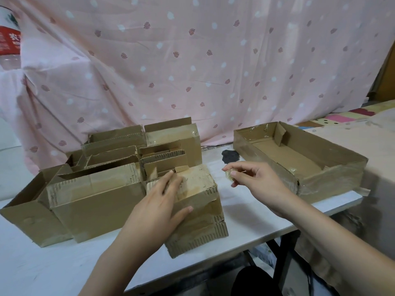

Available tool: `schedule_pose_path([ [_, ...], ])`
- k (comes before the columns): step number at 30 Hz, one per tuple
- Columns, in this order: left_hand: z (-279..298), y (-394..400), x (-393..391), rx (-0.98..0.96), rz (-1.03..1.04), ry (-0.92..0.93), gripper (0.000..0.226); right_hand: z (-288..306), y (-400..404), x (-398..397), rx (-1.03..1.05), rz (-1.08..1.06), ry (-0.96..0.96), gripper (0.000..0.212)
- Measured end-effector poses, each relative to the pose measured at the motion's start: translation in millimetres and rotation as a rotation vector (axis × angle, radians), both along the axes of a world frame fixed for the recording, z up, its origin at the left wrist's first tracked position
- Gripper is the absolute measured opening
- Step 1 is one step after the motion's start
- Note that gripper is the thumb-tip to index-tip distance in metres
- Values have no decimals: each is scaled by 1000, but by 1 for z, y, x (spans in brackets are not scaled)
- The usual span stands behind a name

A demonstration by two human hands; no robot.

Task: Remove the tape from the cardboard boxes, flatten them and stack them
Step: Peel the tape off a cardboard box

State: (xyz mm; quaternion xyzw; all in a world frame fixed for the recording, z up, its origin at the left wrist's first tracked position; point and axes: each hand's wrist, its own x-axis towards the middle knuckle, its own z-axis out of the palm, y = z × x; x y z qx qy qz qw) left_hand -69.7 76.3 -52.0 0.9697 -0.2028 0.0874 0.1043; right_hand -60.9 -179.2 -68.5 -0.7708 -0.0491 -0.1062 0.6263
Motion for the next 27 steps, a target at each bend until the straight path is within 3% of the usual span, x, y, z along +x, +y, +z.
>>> schedule_pose_path([
  [5,0,-33,2,46,-45,-55,67,8,-16,-5,-105,-60,-27,19],
  [9,-1,-61,8,71,-77,-64,64,13,-41,-7,-162,-115,-40,58],
  [10,-2,-67,10,77,-85,-70,63,16,-48,-7,-178,-161,-41,58],
  [13,-3,-82,15,88,-106,-90,61,25,-76,-4,-244,-342,-67,26],
  [16,-4,-95,18,102,-124,-114,60,30,-105,1,-368,-453,-105,10],
  [27,-7,-113,22,139,-136,-145,60,11,-165,53,-726,-522,150,21],
])
